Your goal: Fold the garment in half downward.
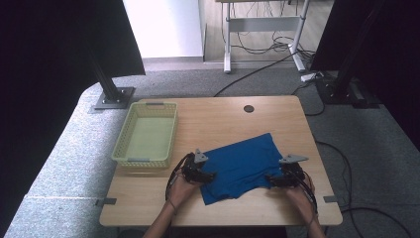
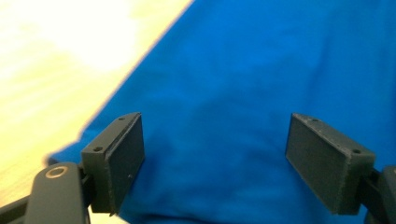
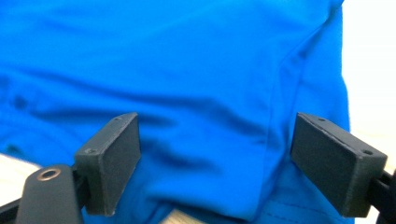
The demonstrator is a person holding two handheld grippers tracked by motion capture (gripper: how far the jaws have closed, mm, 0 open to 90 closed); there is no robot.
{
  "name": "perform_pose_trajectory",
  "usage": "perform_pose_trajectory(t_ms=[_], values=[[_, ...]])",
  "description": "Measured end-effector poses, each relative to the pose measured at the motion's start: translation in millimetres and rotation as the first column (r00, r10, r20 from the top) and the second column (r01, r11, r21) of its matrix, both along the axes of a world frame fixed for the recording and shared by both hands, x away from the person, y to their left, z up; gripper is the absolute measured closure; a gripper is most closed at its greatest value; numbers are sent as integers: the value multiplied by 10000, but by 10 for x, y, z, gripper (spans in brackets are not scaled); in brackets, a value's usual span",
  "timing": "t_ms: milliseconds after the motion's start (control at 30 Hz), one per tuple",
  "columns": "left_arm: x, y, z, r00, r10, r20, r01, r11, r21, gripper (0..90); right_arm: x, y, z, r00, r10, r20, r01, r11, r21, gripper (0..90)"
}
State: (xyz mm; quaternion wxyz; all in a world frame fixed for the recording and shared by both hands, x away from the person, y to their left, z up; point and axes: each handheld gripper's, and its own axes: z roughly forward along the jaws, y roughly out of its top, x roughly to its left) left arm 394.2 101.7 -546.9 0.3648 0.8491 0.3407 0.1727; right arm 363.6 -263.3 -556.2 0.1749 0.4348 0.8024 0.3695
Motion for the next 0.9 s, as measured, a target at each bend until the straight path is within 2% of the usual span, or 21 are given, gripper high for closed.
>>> perform_pose_trajectory(t_ms=[67, 133, 200, 233, 333, 433, 500, 600, 733, 900], values=[[61, 45, -3, 9996, 165, -248, -169, 9997, -186, 191, -39, 12, 31, 9999, -23, 128, 19, 9995, 303, 157], [93, 67, -45, 9991, 192, -366, -192, 9998, -11, 190, -66, 55, 27, 9999, 152, 10, -152, 9995, 288, 151], [74, 79, -61, 9994, 209, -272, -213, 9996, -159, 183, -57, 105, -18, 9995, 296, -136, -296, 9995, -47, 141], [55, 76, -61, 9995, 198, -257, -202, 9997, -150, 183, -48, 118, -24, 9995, 311, -19, -312, 9994, -178, 141], [-18, 60, -78, 9997, 195, -145, -198, 9995, -235, 181, 12, 118, -14, 9995, 302, -116, -305, 9992, -268, 141], [-68, 48, -88, 9998, 153, -115, -156, 9996, -226, 154, 66, 94, -33, 9995, 298, 71, -297, 9994, -164, 141], [-74, 48, -91, 9998, -115, -152, 112, 9998, -172, 111, 88, 75, -44, 9994, 306, 169, -305, 9995, -81, 141], [-66, 54, -90, 9997, -186, -144, 183, 9997, -187, 109, 96, 72, -41, 9990, 411, 184, -408, 9991, -134, 141], [-78, 85, -64, 10000, 5, -66, -6, 9999, -145, 125, 72, 34, -12, 9981, 537, 298, -536, 9986, -22, 139], [-148, 205, 16, 9998, 190, -36, -191, 9991, -369, 119, 22, -43, 78, 9967, 565, 588, -576, 9982, 172, 133]])
